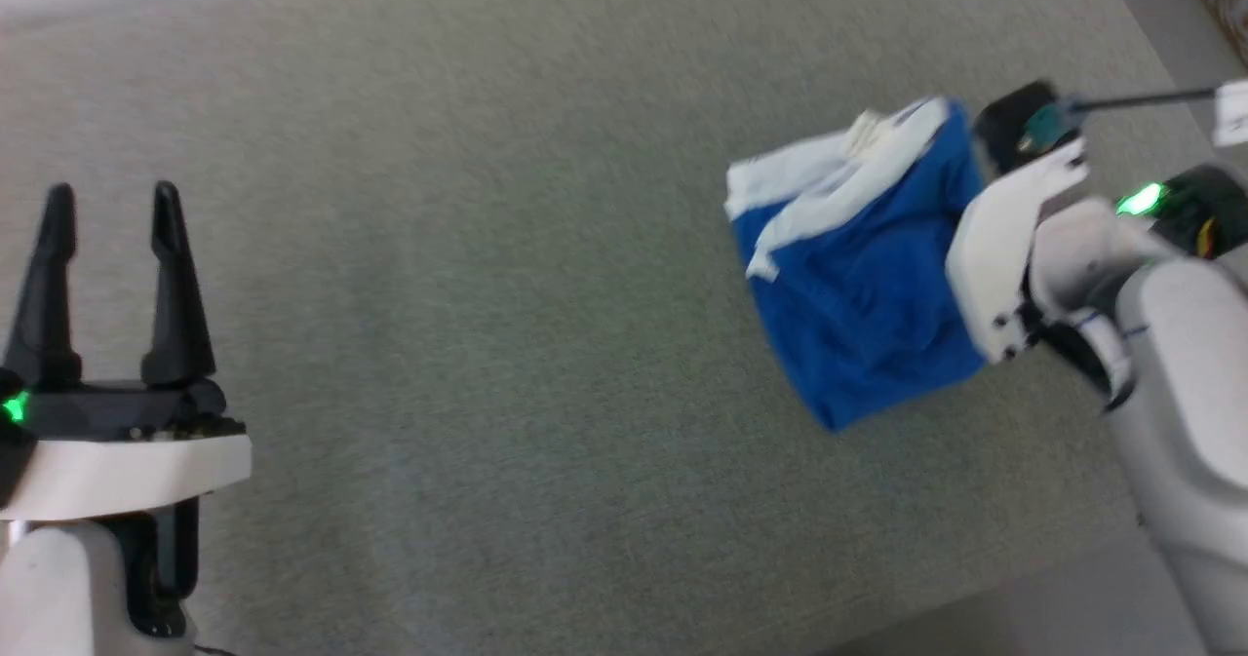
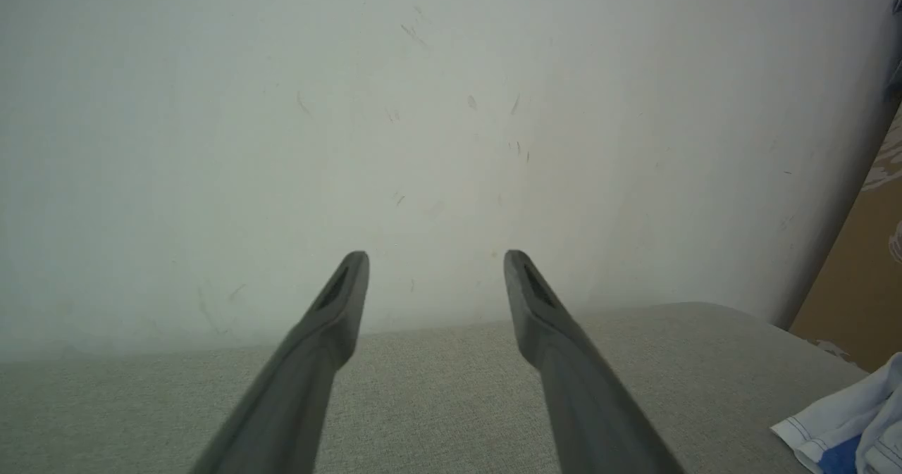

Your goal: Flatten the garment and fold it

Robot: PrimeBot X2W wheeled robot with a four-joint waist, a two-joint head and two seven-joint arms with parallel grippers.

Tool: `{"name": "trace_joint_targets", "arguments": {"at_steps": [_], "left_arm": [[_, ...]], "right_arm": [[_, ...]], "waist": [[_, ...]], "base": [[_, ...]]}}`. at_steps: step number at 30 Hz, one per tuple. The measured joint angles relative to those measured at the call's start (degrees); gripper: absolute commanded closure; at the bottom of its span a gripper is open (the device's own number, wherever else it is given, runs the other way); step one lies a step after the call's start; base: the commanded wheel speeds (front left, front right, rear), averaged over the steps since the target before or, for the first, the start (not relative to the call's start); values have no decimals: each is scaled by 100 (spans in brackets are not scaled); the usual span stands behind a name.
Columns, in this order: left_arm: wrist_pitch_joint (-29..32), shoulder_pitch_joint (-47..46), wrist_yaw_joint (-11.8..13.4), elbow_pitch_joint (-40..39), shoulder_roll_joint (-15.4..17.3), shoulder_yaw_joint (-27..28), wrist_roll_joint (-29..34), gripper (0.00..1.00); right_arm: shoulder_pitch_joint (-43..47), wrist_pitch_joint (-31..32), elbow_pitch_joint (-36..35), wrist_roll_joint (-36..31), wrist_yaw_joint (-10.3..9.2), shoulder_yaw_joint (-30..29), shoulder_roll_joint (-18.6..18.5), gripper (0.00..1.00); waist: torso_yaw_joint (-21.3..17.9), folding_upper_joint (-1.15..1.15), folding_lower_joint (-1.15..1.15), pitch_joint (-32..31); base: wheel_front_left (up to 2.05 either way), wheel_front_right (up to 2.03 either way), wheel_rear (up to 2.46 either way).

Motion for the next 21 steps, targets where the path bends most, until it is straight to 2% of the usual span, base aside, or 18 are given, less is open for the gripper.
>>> {"name": "trace_joint_targets", "arguments": {"at_steps": [5,11,17,21], "left_arm": [[1,-105,0,-198,270,-57,-2,0],[1,-129,1,-246,443,60,-15,0],[1,-130,2,-305,483,235,-85,0],[0,-140,2,-397,527,261,-109,0]], "right_arm": [[-337,-53,225,-259,0,-448,-160,100],[-439,-253,434,-541,0,-1343,-372,100],[-485,-321,446,-1007,1,-2286,-565,100],[-549,-453,280,-1349,1,-2961,-667,100]], "waist": [[-233,0,1,541],[-327,0,0,1169],[-267,0,0,1622],[-78,0,-1,1795]], "base": [[0,0,0],[0,0,0],[0,0,0],[0,0,0]]}}
